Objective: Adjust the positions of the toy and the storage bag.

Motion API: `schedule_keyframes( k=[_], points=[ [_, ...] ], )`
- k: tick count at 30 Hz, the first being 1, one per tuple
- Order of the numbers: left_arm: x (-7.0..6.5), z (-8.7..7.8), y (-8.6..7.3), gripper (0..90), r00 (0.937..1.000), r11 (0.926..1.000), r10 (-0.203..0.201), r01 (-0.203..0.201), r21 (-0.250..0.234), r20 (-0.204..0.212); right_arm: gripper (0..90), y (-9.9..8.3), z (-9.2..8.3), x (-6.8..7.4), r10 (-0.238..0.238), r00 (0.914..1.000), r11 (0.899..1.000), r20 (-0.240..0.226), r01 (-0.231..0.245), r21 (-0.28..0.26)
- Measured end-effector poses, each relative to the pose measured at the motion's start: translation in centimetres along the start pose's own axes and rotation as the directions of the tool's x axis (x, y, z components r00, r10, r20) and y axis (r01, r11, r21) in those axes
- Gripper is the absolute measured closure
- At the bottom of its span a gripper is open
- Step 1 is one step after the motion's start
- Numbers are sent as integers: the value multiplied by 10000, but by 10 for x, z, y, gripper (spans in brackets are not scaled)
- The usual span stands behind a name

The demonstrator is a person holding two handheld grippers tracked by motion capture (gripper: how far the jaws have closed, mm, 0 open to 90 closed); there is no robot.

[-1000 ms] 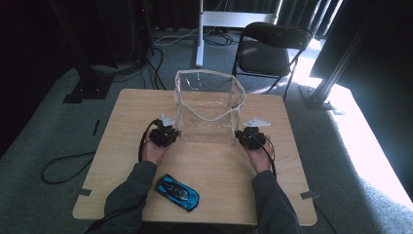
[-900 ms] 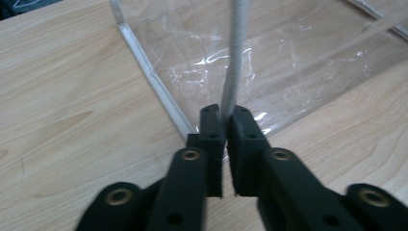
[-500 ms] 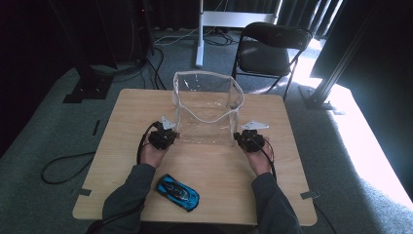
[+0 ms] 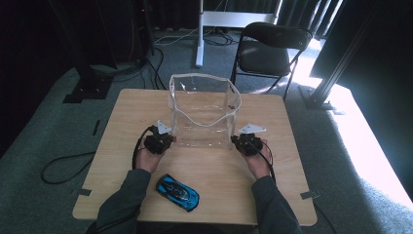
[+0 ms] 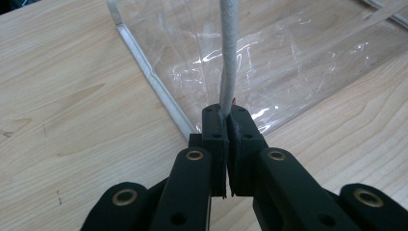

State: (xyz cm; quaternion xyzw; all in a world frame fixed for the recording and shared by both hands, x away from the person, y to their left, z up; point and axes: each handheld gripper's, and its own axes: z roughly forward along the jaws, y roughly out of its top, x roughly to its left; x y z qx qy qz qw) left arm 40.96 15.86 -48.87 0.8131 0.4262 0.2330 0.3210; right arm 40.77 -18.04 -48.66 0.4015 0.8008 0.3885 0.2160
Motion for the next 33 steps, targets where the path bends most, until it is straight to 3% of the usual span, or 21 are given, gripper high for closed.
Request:
schedule_keyframes(
  k=[16, 22, 33],
  points=[
    [1, -6, -6, 858, 9993, 9997, -232, 233, -18, 300, 867, -4, -5, 7, -75, 10000, 9999, 2, 75, -77],
    [4, -14, -11, 645, 9964, 9983, -578, 578, 22, 619, 682, -4, -8, 8, -131, 9998, 9999, 163, 130, 77],
    [1, -51, -40, 478, 9952, 9974, -719, 713, 107, 658, 591, -13, -20, 10, -209, 9997, 9998, 103, 208, 58]
  ],
)
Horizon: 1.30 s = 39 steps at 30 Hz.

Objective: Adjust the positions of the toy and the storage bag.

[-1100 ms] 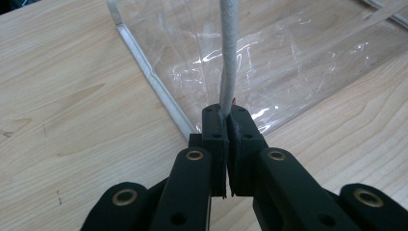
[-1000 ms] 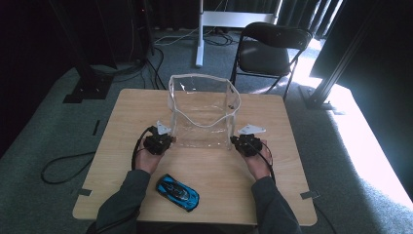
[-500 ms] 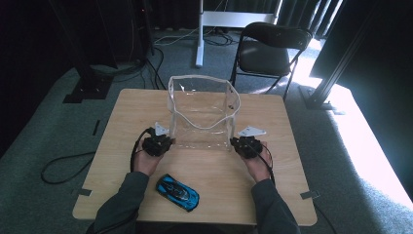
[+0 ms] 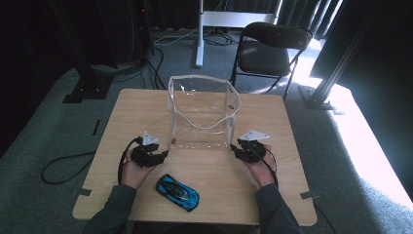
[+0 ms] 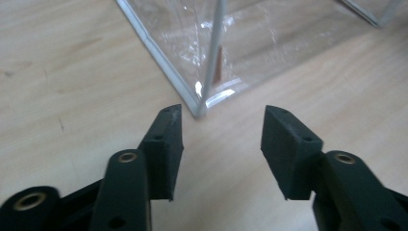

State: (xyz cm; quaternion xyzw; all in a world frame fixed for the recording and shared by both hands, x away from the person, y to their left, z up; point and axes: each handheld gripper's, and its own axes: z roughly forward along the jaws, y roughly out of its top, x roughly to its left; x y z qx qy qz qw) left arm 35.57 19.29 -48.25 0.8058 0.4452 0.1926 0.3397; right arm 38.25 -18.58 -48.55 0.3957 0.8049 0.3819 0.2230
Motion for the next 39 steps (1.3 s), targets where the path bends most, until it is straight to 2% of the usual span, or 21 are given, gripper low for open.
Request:
schedule_keyframes(
  k=[2, 4, 7, 9, 12, 15, 18, 20, 24, 26, 29, 33, 34, 37, 39],
  points=[
    [-1, -6, -6, 432, 9999, 9999, -113, 113, 81, -9, 591, -2, -1, 0, -42, 10000, 10000, -10, 42, 59],
    [-2, -12, -11, 419, 9992, 9995, -327, 326, 42, 229, 591, -3, -1, 1, -71, 10000, 10000, 21, 71, 62],
    [-5, -22, -18, 385, 9991, 9996, -279, 278, 53, 312, 587, -5, -1, 2, -55, 10000, 9999, 5, 55, 120],
    [-7, -28, -23, 369, 9978, 9996, -276, 274, 50, 598, 586, -6, -2, 1, -50, 10000, 9999, 12, 49, 131],
    [-10, -36, -28, 295, 9971, 9997, -192, 180, 170, 742, 583, -7, -2, 0, -19, 10000, 10000, 8, 19, 96],
    [-12, -43, -33, 266, 9958, 9998, -68, 51, 192, 917, 578, -8, -2, 0, 0, 10000, 9999, 1, 0, 114],
    [-15, -48, -40, 220, 9953, 9990, 223, -258, 365, 942, 576, -9, -2, 0, -16, 10000, 9999, -38, 16, 107],
    [-15, -49, -45, 203, 9950, 9981, 291, -342, 522, 959, 575, -10, -1, 0, -40, 10000, 9999, -35, 40, 116],
    [-14, -50, -56, 192, 9920, 9978, 122, -202, 634, 1254, 575, -11, -1, -1, 23, 10000, 9999, -72, -21, 154],
    [-16, -52, -60, 184, 9910, 9969, 293, -385, 683, 1306, 575, -11, -1, -1, 20, 10000, 9999, -63, -19, 144],
    [-20, -52, -67, 170, 9923, 9930, 547, -658, 986, 1113, 575, -11, -1, -2, 21, 10000, 9999, -65, -20, 147],
    [-21, -53, -76, 170, 9879, 9923, 394, -563, 1099, 1500, 572, -13, 0, -1, 21, 10000, 9998, -87, -20, 180],
    [-24, -53, -78, 170, 9875, 9906, 445, -632, 1213, 1512, 572, -13, 0, -1, 51, 9999, 9998, -88, -49, 188],
    [-29, -45, -85, 171, 9906, 9796, 749, -945, 1774, 1141, 570, -14, 1, -1, 90, 9999, 9998, -102, -88, 197],
    [-29, -39, -89, 175, 9923, 9768, 683, -875, 1956, 1030, 567, -14, 1, -1, 80, 9999, 9998, -124, -78, 179]
  ],
)
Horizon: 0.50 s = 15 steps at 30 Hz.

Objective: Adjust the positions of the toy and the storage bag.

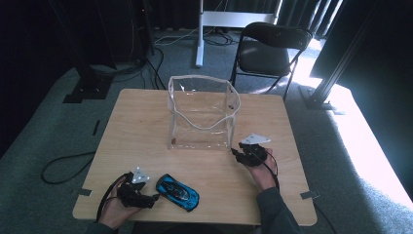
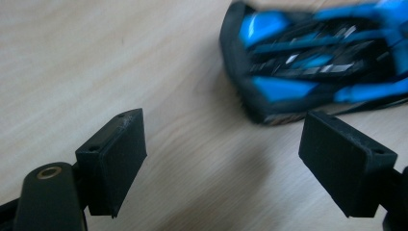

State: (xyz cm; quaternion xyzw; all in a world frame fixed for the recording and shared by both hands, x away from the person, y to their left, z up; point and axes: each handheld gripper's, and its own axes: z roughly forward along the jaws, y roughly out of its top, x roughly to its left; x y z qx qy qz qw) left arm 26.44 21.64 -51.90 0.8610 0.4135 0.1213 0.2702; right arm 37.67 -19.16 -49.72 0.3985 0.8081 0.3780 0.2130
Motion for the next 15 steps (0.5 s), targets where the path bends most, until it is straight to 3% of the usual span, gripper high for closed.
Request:
schedule_keyframes(
  k=[2, 8, 11, 15],
  points=[
    [1, 4, 0, 180, 9997, 10000, -49, 51, 67, -255, 566, 0, 0, 0, -11, 10000, 10000, -9, 11, -11],
    [7, 8, 5, 184, 9983, 9996, -289, 291, 33, -499, 563, -2, 0, -1, 45, 10000, 10000, 8, -45, -3],
    [8, 13, 15, 187, 9974, 9999, -120, 122, 23, -716, 561, -3, 1, 0, 60, 10000, 10000, -3, -60, 1],
    [14, 27, 34, 217, 9957, 9995, -263, 249, -177, -883, 559, -4, 2, 1, -3, 10000, 10000, -38, 3, 17]
  ],
)
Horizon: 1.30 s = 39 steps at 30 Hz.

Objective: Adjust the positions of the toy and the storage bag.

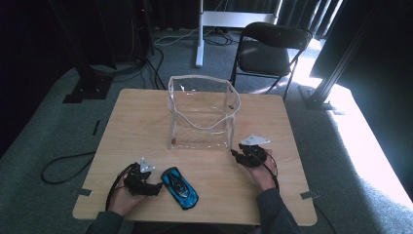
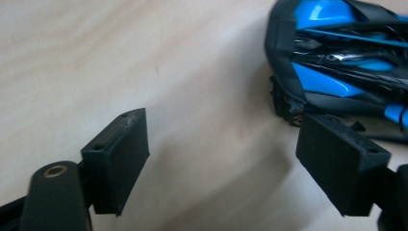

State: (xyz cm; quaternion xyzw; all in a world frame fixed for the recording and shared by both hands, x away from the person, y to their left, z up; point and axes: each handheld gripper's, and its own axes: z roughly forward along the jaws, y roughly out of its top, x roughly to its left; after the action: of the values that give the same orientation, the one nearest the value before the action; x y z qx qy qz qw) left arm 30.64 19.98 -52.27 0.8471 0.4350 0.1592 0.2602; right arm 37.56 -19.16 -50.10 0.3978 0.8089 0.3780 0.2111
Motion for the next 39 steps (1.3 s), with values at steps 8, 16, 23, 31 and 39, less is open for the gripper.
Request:
schedule_keyframes(
  k=[8, 16, 23, 31, 39],
  points=[
    [-3, 43, 50, 342, 9987, 9995, -77, 92, -302, 501, 557, -4, 0, 0, -9, 10000, 10000, 50, 8, 56],
    [-24, 73, 89, 419, 9897, 9963, 312, -196, -834, 1398, 555, -6, -4, -2, 81, 9999, 10000, 69, -81, -30],
    [-46, 83, 104, 462, 9793, 9933, 816, -647, -954, 1854, 552, -8, -4, -2, 66, 10000, 10000, 63, -66, -18],
    [-58, 87, 110, 406, 9716, 9914, 1011, -805, -1030, 2137, 549, -9, -4, -2, 76, 10000, 10000, 30, -76, -5],
    [-50, 49, 96, 177, 9781, 9861, 318, 30, -1664, 2057, 541, -11, -6, -3, 100, 9999, 9999, -7, -100, -40]
  ],
)
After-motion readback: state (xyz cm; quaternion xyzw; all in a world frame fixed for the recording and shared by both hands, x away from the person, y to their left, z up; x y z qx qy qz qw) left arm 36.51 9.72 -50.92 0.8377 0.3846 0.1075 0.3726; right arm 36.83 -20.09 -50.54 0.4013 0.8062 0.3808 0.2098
